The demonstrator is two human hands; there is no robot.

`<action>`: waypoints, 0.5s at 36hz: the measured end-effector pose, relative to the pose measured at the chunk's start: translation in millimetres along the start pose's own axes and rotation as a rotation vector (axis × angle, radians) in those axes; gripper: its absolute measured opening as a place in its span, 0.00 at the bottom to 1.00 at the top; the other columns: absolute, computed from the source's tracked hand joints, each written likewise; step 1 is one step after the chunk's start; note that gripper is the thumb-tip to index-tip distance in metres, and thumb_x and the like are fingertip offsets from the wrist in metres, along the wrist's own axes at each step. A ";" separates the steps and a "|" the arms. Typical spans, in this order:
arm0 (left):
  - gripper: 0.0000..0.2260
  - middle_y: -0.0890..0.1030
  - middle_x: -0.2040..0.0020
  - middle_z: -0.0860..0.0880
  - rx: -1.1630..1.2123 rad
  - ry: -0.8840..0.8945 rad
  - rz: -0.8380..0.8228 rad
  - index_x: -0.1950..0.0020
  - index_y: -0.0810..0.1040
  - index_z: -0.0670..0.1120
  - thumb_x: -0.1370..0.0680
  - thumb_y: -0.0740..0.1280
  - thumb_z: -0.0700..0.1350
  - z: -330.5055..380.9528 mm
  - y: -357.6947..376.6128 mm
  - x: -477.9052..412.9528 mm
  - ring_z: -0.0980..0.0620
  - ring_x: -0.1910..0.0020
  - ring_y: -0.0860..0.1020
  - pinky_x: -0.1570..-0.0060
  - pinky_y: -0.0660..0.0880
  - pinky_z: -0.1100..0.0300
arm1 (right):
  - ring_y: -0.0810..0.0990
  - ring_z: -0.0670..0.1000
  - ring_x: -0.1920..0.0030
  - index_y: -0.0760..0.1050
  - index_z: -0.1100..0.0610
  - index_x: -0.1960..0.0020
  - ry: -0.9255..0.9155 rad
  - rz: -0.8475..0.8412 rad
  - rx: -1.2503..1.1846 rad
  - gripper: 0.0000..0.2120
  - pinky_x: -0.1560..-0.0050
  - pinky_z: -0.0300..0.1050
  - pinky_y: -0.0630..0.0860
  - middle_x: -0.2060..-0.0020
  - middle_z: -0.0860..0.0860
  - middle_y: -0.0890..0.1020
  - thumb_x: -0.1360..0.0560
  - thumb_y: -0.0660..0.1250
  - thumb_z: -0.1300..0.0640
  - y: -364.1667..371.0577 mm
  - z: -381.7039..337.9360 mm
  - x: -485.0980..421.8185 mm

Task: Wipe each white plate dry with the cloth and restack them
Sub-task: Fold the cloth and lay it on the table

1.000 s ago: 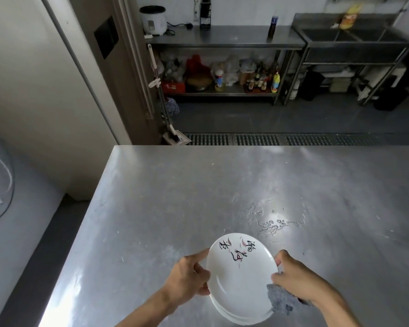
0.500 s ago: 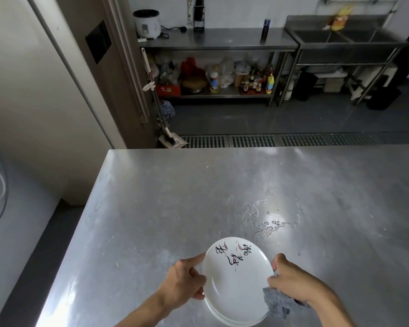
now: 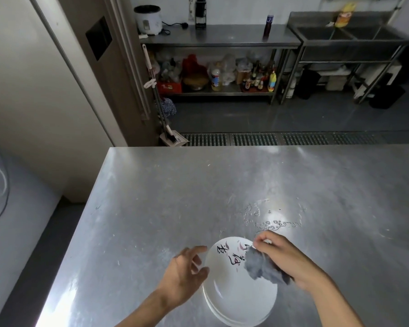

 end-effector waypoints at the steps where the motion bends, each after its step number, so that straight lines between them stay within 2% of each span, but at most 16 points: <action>1: 0.17 0.80 0.48 0.53 0.021 0.034 0.038 0.31 0.79 0.54 0.20 0.72 0.47 5.3 -3.3 0.3 0.59 0.52 0.81 0.49 0.80 0.62 | 0.74 0.42 0.66 0.79 0.52 0.57 -0.017 -0.013 -0.061 0.07 0.62 0.37 0.67 0.66 0.45 0.79 0.20 0.67 0.55 7.6 -6.6 -2.3; 3: 0.12 0.81 0.47 0.55 0.162 0.078 0.043 0.36 0.81 0.57 0.20 0.74 0.51 16.8 -7.2 1.6 0.61 0.47 0.81 0.47 0.81 0.55 | 0.73 0.45 0.63 0.79 0.52 0.58 -0.039 -0.058 -0.167 0.09 0.61 0.39 0.67 0.64 0.48 0.77 0.19 0.67 0.55 22.9 -17.7 -5.0; 4: 0.14 0.82 0.46 0.56 0.253 0.092 0.018 0.36 0.82 0.57 0.22 0.74 0.55 22.3 -10.4 3.7 0.60 0.44 0.81 0.48 0.82 0.55 | 0.73 0.47 0.61 0.79 0.53 0.57 -0.045 -0.093 -0.218 0.08 0.61 0.41 0.67 0.63 0.50 0.77 0.19 0.67 0.55 32.2 -23.4 -6.5; 6: 0.21 0.82 0.43 0.57 0.381 0.131 -0.014 0.36 0.83 0.57 0.26 0.75 0.61 30.9 -16.0 7.0 0.58 0.41 0.81 0.50 0.81 0.58 | 0.73 0.50 0.59 0.76 0.57 0.55 -0.051 -0.170 -0.299 0.09 0.61 0.42 0.66 0.60 0.53 0.76 0.19 0.67 0.52 50.2 -33.9 -8.4; 7: 0.22 0.82 0.42 0.56 0.421 0.150 -0.003 0.36 0.83 0.56 0.27 0.76 0.61 33.8 -19.8 8.4 0.56 0.41 0.82 0.50 0.81 0.59 | 0.73 0.50 0.59 0.75 0.56 0.55 -0.049 -0.210 -0.330 0.11 0.62 0.42 0.67 0.60 0.53 0.76 0.19 0.66 0.50 59.0 -38.8 -8.6; 10: 0.14 0.84 0.44 0.50 0.534 0.169 0.083 0.43 0.85 0.48 0.24 0.78 0.53 36.3 -32.3 11.4 0.49 0.53 0.86 0.53 0.82 0.57 | 0.76 0.49 0.58 0.76 0.51 0.55 -0.036 -0.309 -0.380 0.11 0.61 0.41 0.69 0.59 0.53 0.77 0.20 0.66 0.44 81.2 -50.6 -7.8; 12: 0.10 0.84 0.52 0.48 0.572 0.169 0.140 0.49 0.82 0.42 0.22 0.75 0.48 34.5 -41.9 13.6 0.50 0.61 0.85 0.58 0.80 0.59 | 0.77 0.51 0.54 0.76 0.55 0.51 -0.022 -0.346 -0.396 0.16 0.57 0.45 0.69 0.56 0.54 0.78 0.22 0.67 0.42 91.7 -54.8 -7.9; 15: 0.09 0.82 0.63 0.50 0.611 0.159 0.196 0.52 0.78 0.39 0.20 0.71 0.45 25.7 -56.3 18.2 0.51 0.64 0.80 0.62 0.77 0.60 | 0.74 0.54 0.55 0.73 0.62 0.45 -0.009 -0.361 -0.417 0.27 0.62 0.47 0.66 0.55 0.57 0.74 0.25 0.70 0.38 101.9 -57.9 -10.0; 18: 0.07 0.80 0.63 0.52 0.574 0.172 0.266 0.52 0.77 0.39 0.18 0.69 0.43 16.6 -72.2 27.8 0.53 0.63 0.77 0.62 0.74 0.59 | 0.77 0.49 0.60 0.74 0.60 0.44 -0.030 -0.416 -0.378 0.29 0.65 0.42 0.70 0.57 0.53 0.78 0.28 0.71 0.36 112.2 -62.7 -8.1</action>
Point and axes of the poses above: each hand's wrist, its own x-axis away from the middle knuckle, its own y-axis out of the palm, z = x × y, the point moved 4 cm from there along -x, towards the middle knuckle
